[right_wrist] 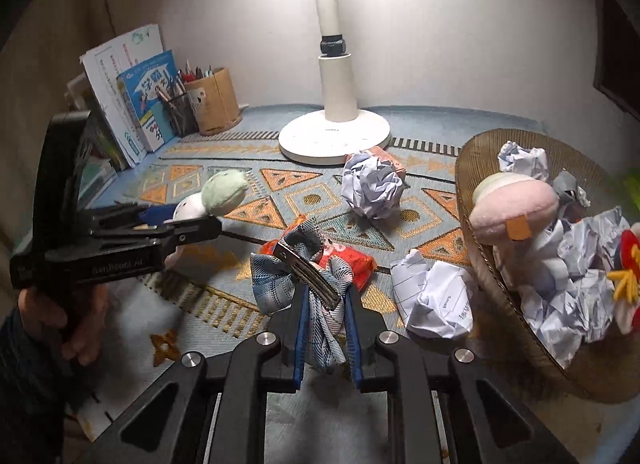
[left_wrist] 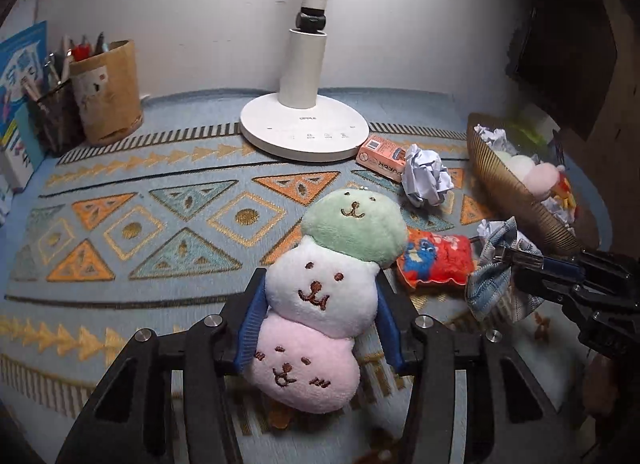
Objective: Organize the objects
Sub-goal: 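Grasp the stacked dango plush with the left tool while the right tool grasps the plaid bow, then carry the dango plush and plaid bow over the amber bowl and open both tools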
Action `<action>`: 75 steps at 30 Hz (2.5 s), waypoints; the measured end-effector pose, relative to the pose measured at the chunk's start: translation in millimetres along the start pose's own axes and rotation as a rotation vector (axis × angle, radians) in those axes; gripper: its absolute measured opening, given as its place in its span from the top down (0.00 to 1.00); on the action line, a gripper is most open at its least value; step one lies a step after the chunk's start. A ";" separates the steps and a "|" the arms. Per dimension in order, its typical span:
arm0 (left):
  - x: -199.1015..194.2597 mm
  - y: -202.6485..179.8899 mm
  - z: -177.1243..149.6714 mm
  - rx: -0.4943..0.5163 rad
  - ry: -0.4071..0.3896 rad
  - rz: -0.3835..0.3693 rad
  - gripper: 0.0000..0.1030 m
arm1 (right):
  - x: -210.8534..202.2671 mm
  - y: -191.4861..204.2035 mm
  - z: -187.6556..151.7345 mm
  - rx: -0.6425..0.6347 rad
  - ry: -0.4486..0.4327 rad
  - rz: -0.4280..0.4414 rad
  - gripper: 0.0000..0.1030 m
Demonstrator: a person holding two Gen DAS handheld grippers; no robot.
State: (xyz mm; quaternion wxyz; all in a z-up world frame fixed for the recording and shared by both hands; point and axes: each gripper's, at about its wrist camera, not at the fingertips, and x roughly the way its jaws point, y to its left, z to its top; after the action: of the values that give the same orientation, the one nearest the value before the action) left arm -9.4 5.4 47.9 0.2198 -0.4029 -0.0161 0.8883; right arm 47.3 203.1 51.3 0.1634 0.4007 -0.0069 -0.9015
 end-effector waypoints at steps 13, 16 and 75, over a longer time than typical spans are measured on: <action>-36.8 -32.0 -65.9 -0.146 -0.120 0.123 0.54 | -25.1 -34.6 -73.3 0.513 0.193 0.073 0.78; -34.5 -33.4 -65.8 -0.137 -0.129 0.147 0.54 | -26.4 -35.5 -83.1 0.443 0.177 0.108 0.70; -28.0 -200.9 49.1 0.116 -0.315 0.067 0.54 | -171.6 -103.8 -7.1 0.258 -0.340 -0.235 0.83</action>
State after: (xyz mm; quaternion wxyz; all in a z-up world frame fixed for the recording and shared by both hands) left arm 47.1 182.8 142.2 0.2080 -0.2458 0.0146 0.9466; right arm 129.7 353.7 155.2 0.0014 0.2590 -0.1026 -0.9604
